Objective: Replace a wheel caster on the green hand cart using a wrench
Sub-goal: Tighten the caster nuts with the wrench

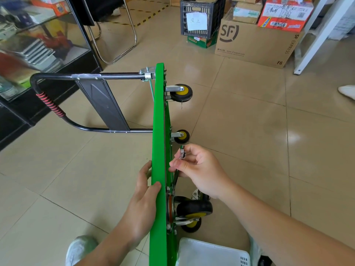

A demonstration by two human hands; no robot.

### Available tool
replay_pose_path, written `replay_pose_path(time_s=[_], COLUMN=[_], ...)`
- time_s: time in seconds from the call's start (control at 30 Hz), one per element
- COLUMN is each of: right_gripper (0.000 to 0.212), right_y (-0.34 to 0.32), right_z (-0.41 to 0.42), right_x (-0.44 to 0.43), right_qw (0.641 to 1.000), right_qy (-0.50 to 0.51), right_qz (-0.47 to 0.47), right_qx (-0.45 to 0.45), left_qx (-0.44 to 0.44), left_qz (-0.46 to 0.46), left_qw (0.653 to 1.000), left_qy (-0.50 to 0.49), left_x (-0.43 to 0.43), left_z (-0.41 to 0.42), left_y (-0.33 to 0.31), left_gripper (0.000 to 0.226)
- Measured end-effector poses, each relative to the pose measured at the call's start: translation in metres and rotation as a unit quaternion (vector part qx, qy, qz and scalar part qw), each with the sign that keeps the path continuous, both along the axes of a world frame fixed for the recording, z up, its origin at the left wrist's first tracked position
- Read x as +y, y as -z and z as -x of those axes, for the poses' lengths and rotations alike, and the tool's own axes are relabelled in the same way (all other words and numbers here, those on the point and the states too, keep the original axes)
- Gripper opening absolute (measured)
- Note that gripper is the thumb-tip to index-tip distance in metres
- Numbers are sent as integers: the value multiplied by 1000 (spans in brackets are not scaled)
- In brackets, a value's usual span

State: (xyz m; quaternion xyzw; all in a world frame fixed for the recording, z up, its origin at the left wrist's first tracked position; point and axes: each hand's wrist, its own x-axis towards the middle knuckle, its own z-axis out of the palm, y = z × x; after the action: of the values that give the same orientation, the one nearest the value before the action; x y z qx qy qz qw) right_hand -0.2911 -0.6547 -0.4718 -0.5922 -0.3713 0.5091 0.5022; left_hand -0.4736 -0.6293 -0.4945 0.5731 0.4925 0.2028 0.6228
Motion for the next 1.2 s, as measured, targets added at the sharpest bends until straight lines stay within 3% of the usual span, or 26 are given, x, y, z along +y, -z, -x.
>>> replay_pose_path(time_s=[0.57, 0.77, 0.93, 1.1, 1.2], right_gripper=[9, 24, 14, 20, 20], right_y=[-1, -31, -44, -48, -48], right_z=[-8, -16, 1, 8, 10], right_x=[4, -4, -5, -4, -7], right_qw=[999, 996, 998, 992, 990], right_qy=[27, 28, -19, -59, -65], right_qz=[8, -35, -51, -84, -96], right_qx=[19, 80, 26, -68, -79], left_qx=[9, 11, 14, 20, 19], left_qz=[-24, -20, -16, -15, -16], left_qw=[1000, 1000, 1000, 1000, 1000], left_qy=[17, 7, 0, 5, 3], left_x=[-1, 0, -1, -2, -1], left_z=[-3, -3, -2, 0, 0], left_y=[-5, -2, -4, -4, -3], left_gripper=[47, 60, 54, 58, 57])
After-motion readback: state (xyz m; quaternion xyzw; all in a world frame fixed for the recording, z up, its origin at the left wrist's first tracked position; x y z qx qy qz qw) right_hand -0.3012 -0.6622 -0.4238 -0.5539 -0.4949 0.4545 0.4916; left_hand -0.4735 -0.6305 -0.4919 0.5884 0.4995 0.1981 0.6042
